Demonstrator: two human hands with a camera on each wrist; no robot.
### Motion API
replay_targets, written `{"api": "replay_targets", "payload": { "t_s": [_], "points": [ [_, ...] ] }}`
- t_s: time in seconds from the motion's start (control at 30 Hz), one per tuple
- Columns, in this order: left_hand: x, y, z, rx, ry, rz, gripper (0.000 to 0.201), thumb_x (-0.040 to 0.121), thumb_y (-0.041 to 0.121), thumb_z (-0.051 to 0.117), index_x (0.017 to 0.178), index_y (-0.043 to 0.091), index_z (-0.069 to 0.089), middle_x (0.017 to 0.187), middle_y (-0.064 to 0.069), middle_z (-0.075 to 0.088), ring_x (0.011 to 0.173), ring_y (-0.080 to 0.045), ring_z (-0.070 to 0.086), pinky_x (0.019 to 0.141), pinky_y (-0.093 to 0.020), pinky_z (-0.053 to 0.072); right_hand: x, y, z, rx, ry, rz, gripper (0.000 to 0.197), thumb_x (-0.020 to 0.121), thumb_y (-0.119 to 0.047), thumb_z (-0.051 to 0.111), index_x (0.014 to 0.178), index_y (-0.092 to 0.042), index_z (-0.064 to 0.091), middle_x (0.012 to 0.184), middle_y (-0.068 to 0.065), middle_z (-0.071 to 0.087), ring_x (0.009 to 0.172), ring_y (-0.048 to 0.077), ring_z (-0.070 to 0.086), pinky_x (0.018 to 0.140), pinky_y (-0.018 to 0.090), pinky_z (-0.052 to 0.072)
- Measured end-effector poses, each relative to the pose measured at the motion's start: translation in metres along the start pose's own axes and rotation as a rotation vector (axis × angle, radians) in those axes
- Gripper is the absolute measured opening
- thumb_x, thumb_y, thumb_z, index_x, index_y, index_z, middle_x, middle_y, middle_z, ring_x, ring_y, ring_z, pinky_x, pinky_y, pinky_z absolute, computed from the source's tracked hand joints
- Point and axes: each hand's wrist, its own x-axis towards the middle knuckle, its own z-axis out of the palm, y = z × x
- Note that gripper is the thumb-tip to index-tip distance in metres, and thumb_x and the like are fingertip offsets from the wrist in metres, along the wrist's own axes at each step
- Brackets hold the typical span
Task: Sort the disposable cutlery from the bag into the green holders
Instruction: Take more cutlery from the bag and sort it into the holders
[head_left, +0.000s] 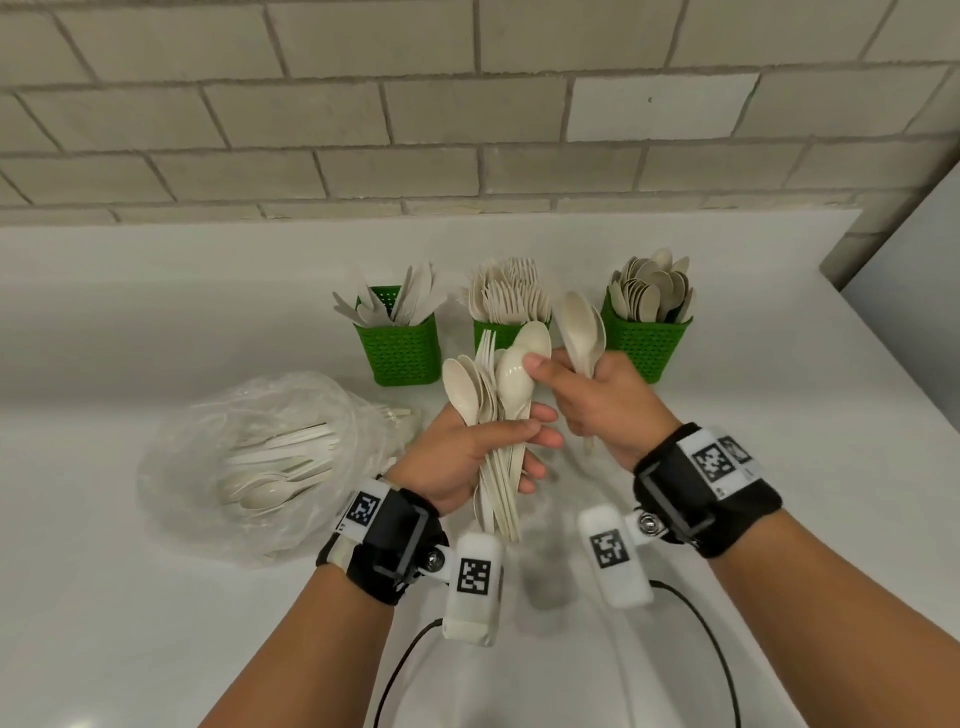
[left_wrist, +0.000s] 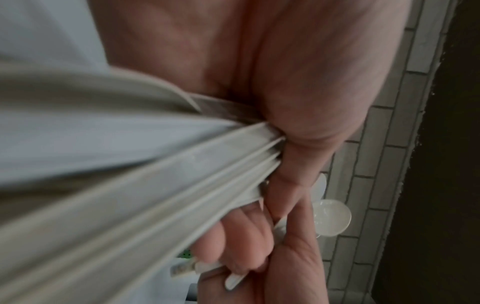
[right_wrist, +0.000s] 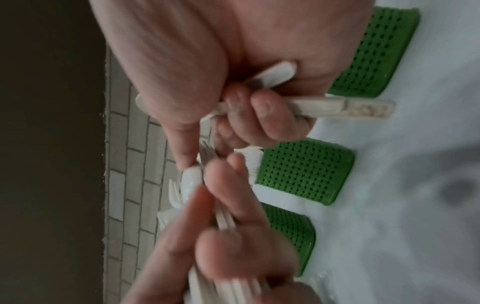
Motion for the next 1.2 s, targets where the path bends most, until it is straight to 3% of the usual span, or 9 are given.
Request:
{"api": "replay_targets", "payload": {
  "t_s": [0.2, 0.3, 0.37, 0.6, 0.7, 0.8, 0.93, 1.1, 1.2],
  "points": [
    [-0.002, -0.001, -0.005, -0.009, 0.022, 0.034, 0.029, 0.084, 0.013, 0.068, 0.112, 0.003, 0.066, 0.097, -0.017, 0.073, 0.063, -0.021, 0.068, 0.052, -0.029, 0.055, 0.007, 0.008, 0.005, 0.121, 0.136, -0.014, 0.032, 0.099, -0.027, 0.053, 0.074, -0.009, 0.061, 0.061, 0.01, 0.049, 0.052, 0.017, 0.041, 0.045, 0.027, 0.033],
    [0.0, -0.004, -0.005, -0.007, 0.06, 0.046, 0.035, 0.083, 0.014, 0.068, 0.115, 0.002, 0.064, 0.094, -0.016, 0.071, 0.057, -0.02, 0.063, 0.046, -0.025, 0.048, 0.009, 0.005, 0.011, 0.235, 0.239, -0.041, 0.035, 0.102, -0.026, 0.047, 0.076, -0.009, 0.064, 0.071, 0.006, 0.068, 0.069, 0.025, 0.063, 0.069, 0.044, 0.055],
    [0.0, -0.006, -0.005, -0.014, 0.081, 0.054, 0.032, 0.083, 0.013, 0.07, 0.112, 0.002, 0.064, 0.09, -0.013, 0.072, 0.052, -0.018, 0.058, 0.046, -0.025, 0.045, 0.012, 0.0, 0.012, 0.33, 0.265, -0.057, 0.031, 0.103, -0.022, 0.044, 0.083, -0.008, 0.063, 0.071, 0.005, 0.07, 0.075, 0.024, 0.069, 0.081, 0.052, 0.056],
    [0.005, -0.009, 0.0, -0.055, 0.139, 0.133, 0.033, 0.084, 0.01, 0.07, 0.116, 0.004, 0.062, 0.094, -0.019, 0.071, 0.052, -0.019, 0.06, 0.047, -0.026, 0.049, 0.006, -0.011, 0.014, 0.363, 0.053, -0.052, 0.018, 0.099, -0.017, 0.051, 0.092, -0.01, 0.066, 0.072, 0.001, 0.067, 0.073, 0.018, 0.066, 0.069, 0.039, 0.057],
    [0.005, -0.008, -0.002, -0.078, 0.166, 0.114, 0.024, 0.086, 0.011, 0.068, 0.108, 0.002, 0.065, 0.094, -0.016, 0.07, 0.053, -0.017, 0.061, 0.046, -0.026, 0.05, 0.011, -0.015, 0.008, 0.425, 0.193, -0.138, 0.019, 0.099, -0.016, 0.054, 0.081, -0.011, 0.059, 0.057, -0.002, 0.051, 0.053, 0.013, 0.05, 0.054, 0.03, 0.05],
    [0.005, -0.005, -0.003, -0.032, 0.175, 0.138, 0.021, 0.084, 0.012, 0.067, 0.103, 0.002, 0.066, 0.082, -0.01, 0.067, 0.047, -0.015, 0.055, 0.046, -0.026, 0.048, 0.009, -0.013, 0.001, 0.188, 0.245, -0.152, 0.024, 0.09, -0.015, 0.068, 0.07, -0.012, 0.055, 0.046, -0.006, 0.043, 0.04, 0.006, 0.038, 0.041, 0.02, 0.035],
    [0.005, 0.001, 0.003, 0.06, 0.099, 0.157, 0.023, 0.082, 0.014, 0.066, 0.102, 0.004, 0.064, 0.074, -0.01, 0.067, 0.047, -0.019, 0.057, 0.048, -0.03, 0.052, -0.004, -0.009, 0.014, -0.06, -0.075, -0.093, 0.028, 0.083, -0.013, 0.074, 0.079, 0.012, 0.062, 0.059, 0.031, 0.053, 0.052, 0.024, 0.059, 0.048, 0.023, 0.05],
    [-0.001, 0.003, 0.001, -0.038, 0.098, 0.125, 0.03, 0.088, 0.013, 0.059, 0.115, 0.0, 0.061, 0.094, -0.014, 0.074, 0.061, -0.021, 0.068, 0.056, -0.03, 0.057, 0.005, -0.004, 0.007, 0.132, 0.152, -0.021, 0.023, 0.089, -0.02, 0.068, 0.067, -0.016, 0.063, 0.059, 0.013, 0.038, 0.04, 0.013, 0.032, 0.038, 0.021, 0.026],
    [0.0, 0.002, 0.0, -0.06, 0.169, 0.158, 0.024, 0.093, 0.008, 0.055, 0.116, 0.001, 0.059, 0.097, -0.016, 0.074, 0.06, -0.022, 0.068, 0.053, -0.028, 0.054, 0.006, -0.005, 0.006, 0.123, 0.191, -0.011, 0.024, 0.089, -0.021, 0.067, 0.067, -0.016, 0.061, 0.064, 0.013, 0.043, 0.041, 0.015, 0.029, 0.039, 0.022, 0.024]
  ]
}}
